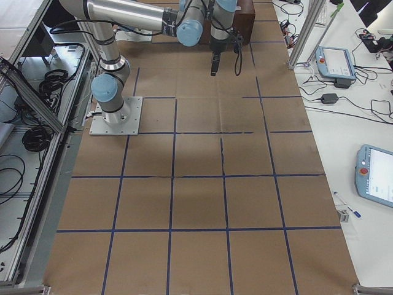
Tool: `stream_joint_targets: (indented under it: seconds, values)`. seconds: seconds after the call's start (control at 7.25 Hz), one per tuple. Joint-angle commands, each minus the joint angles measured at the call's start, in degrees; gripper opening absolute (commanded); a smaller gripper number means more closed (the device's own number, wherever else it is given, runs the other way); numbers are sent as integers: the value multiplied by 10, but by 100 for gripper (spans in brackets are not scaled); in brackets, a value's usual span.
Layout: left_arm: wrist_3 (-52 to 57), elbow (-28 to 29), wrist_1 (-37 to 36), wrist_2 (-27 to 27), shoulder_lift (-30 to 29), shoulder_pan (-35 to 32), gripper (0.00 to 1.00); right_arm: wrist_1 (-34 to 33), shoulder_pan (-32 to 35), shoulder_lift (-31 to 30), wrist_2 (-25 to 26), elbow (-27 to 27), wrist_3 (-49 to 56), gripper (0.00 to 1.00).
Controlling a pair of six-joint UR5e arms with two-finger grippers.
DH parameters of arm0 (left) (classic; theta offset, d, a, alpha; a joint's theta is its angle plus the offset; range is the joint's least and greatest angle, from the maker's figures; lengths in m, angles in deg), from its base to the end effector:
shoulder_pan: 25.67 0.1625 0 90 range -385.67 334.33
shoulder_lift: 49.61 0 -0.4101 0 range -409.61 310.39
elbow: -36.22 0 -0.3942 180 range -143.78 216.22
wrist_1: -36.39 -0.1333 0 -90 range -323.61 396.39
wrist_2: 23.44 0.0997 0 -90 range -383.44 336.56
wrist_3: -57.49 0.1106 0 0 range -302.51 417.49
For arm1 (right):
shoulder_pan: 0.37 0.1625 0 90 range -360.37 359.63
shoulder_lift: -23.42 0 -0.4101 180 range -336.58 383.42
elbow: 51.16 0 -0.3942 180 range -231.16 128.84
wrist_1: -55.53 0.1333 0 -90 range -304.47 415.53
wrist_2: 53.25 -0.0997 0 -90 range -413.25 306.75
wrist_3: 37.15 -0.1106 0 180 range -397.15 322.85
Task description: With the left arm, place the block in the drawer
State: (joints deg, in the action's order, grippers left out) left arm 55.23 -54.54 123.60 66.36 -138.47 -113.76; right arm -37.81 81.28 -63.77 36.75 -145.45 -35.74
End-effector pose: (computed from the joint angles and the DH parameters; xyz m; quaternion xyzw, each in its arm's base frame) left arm -0.1172 -0.4959 0.4702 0.0363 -0.9990 0.0277 0.0018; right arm 0.0588 -0.5175 0.4065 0.0605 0.9976 0.0327 0.0028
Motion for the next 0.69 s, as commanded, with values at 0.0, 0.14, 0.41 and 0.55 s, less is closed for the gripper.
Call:
stream_joint_targets:
  seconds: [0.0,0.14,0.41,0.55]
  values:
    - [-6,-1,0,0,-4,-18,98,0,0,0,0,1,0,100]
    - [-6,-2,1,0,-7,-21,98,0,0,0,0,1,0,100]
    - [-5,-1,-3,0,-9,-21,98,0,0,0,0,0,0,100]
    - [-4,-1,-6,0,-10,-21,98,0,0,0,0,1,0,100]
